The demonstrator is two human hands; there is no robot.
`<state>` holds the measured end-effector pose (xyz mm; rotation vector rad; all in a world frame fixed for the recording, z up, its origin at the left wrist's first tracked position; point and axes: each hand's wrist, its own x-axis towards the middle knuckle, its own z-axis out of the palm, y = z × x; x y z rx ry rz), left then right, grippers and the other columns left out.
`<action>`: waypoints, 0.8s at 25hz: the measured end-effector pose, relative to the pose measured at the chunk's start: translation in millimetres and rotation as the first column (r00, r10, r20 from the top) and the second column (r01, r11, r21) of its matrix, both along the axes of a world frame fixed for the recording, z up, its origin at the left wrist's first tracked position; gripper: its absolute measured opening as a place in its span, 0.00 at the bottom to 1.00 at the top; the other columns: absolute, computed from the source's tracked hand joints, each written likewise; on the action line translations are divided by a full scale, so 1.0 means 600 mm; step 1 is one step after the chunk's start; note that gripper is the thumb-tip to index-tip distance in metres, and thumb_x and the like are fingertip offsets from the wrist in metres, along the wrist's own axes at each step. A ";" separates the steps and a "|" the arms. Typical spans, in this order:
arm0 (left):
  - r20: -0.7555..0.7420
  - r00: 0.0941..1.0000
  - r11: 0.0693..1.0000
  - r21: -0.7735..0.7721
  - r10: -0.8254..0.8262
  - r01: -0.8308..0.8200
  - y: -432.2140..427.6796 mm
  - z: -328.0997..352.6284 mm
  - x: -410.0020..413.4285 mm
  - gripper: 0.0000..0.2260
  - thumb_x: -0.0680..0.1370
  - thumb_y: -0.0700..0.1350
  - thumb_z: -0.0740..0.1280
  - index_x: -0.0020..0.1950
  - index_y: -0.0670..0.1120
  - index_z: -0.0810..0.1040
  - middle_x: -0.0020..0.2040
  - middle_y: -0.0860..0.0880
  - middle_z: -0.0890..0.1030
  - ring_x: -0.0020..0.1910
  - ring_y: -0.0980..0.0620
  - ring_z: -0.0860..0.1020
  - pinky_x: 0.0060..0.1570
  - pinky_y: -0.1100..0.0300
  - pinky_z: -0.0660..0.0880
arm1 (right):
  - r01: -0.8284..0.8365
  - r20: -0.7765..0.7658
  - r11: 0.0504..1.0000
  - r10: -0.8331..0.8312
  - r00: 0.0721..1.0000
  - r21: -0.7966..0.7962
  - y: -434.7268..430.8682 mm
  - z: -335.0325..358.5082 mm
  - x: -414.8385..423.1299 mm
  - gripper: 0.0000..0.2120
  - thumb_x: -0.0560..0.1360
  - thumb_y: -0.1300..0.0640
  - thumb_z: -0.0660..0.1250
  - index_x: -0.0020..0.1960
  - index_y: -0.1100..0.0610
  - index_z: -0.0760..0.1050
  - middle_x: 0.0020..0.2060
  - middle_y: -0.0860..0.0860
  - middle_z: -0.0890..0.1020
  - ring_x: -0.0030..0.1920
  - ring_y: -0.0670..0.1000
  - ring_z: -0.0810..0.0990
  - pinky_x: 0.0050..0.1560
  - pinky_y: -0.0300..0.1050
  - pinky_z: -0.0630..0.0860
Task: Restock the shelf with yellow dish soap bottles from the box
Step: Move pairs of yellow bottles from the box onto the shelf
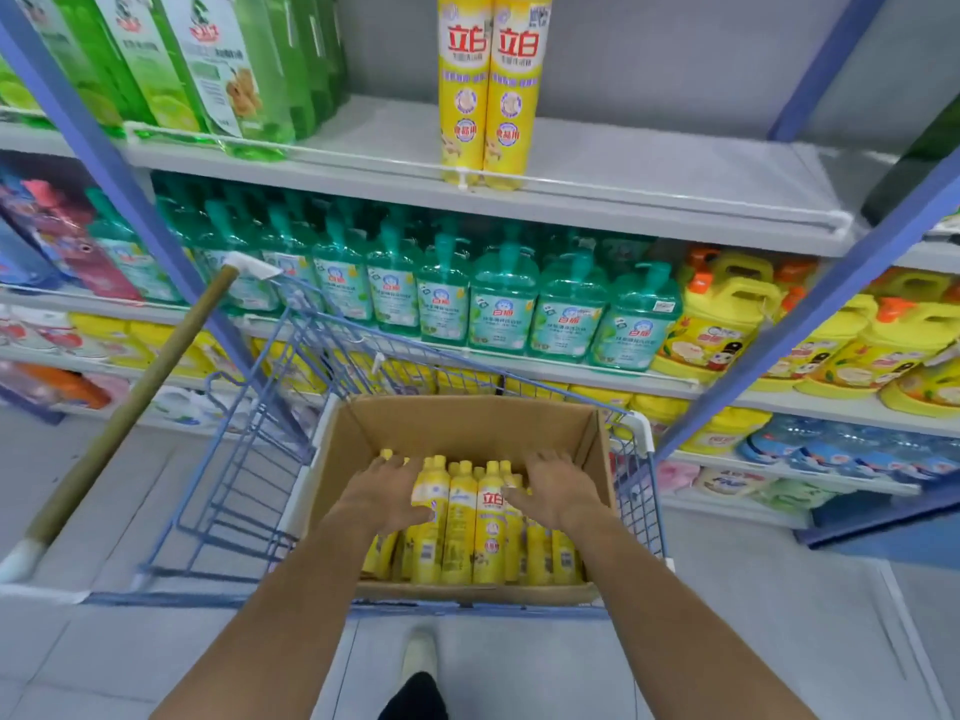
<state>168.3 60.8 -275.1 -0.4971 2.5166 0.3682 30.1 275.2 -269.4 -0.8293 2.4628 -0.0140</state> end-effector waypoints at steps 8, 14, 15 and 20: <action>0.115 0.993 0.987 0.157 0.017 -0.035 -0.067 -0.222 -0.072 0.41 0.77 0.64 0.66 0.81 0.46 0.52 0.72 0.40 0.70 0.67 0.38 0.72 0.62 0.45 0.73 | 0.125 0.176 0.985 -0.144 0.974 0.116 -0.057 -0.211 -0.038 0.31 0.80 0.36 0.61 0.74 0.56 0.65 0.66 0.57 0.75 0.69 0.60 0.71 0.60 0.56 0.74; 0.114 0.989 0.966 0.231 0.097 -0.121 -0.071 -0.369 -0.120 0.39 0.78 0.59 0.68 0.80 0.43 0.55 0.71 0.39 0.71 0.69 0.38 0.70 0.62 0.45 0.73 | 0.236 0.251 0.966 -0.255 0.934 0.105 -0.083 -0.374 -0.068 0.30 0.76 0.37 0.65 0.69 0.56 0.70 0.64 0.56 0.76 0.66 0.60 0.75 0.62 0.54 0.75; 0.091 0.988 0.963 0.227 0.126 -0.144 -0.066 -0.386 -0.128 0.38 0.78 0.57 0.69 0.79 0.42 0.56 0.68 0.38 0.74 0.68 0.37 0.72 0.60 0.46 0.74 | 0.264 0.258 0.960 -0.279 0.925 0.092 -0.087 -0.393 -0.074 0.28 0.75 0.38 0.67 0.65 0.57 0.73 0.61 0.56 0.78 0.64 0.59 0.77 0.58 0.52 0.75; 0.005 0.905 0.878 0.240 0.425 -0.414 -0.050 -0.436 -0.146 0.31 0.71 0.55 0.77 0.68 0.43 0.71 0.59 0.41 0.80 0.60 0.38 0.77 0.51 0.50 0.74 | 0.450 0.351 0.892 -0.437 0.828 0.048 -0.102 -0.432 -0.098 0.26 0.69 0.41 0.78 0.54 0.60 0.80 0.50 0.54 0.81 0.52 0.54 0.79 0.50 0.46 0.76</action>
